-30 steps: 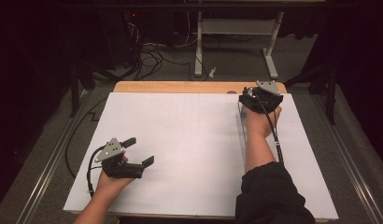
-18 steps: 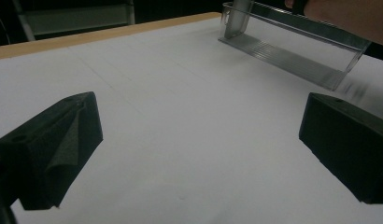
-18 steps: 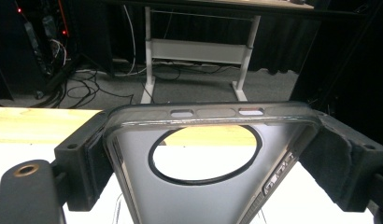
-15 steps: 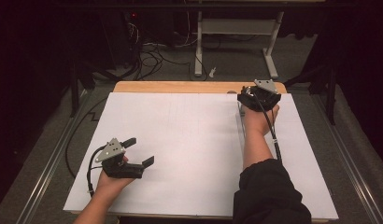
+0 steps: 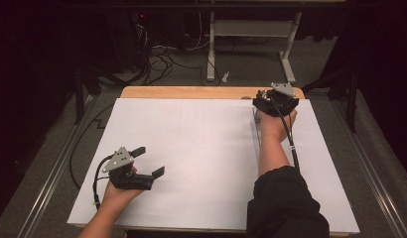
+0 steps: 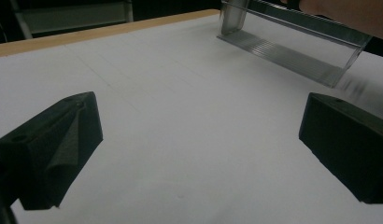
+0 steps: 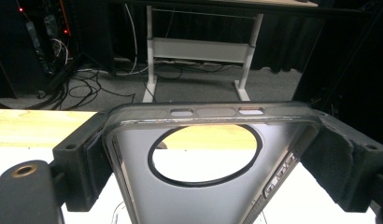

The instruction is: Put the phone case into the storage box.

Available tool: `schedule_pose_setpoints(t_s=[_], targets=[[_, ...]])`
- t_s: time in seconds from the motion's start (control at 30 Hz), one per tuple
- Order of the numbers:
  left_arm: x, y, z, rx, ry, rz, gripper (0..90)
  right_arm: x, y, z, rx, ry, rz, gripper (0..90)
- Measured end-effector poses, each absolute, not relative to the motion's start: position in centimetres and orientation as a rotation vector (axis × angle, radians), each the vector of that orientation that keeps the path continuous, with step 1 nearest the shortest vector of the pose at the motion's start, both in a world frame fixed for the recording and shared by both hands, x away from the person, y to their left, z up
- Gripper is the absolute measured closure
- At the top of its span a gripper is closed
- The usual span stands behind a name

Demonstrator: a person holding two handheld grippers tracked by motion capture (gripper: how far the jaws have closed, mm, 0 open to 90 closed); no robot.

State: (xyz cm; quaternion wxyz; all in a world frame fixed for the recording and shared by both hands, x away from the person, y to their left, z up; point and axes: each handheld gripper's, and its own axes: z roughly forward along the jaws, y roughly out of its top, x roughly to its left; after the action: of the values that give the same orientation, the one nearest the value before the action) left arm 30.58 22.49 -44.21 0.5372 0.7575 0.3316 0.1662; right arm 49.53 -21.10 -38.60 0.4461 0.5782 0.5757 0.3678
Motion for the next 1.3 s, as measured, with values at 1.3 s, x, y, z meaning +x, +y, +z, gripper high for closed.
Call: schedule_pose_setpoints(t_s=[1.3], targets=[[30.68, 22.75, -44.29, 1.8, 0.793, 0.391, 0.7, 50.47, -21.59, -38.82, 1.404, 1.472, 0.946, 0.7]])
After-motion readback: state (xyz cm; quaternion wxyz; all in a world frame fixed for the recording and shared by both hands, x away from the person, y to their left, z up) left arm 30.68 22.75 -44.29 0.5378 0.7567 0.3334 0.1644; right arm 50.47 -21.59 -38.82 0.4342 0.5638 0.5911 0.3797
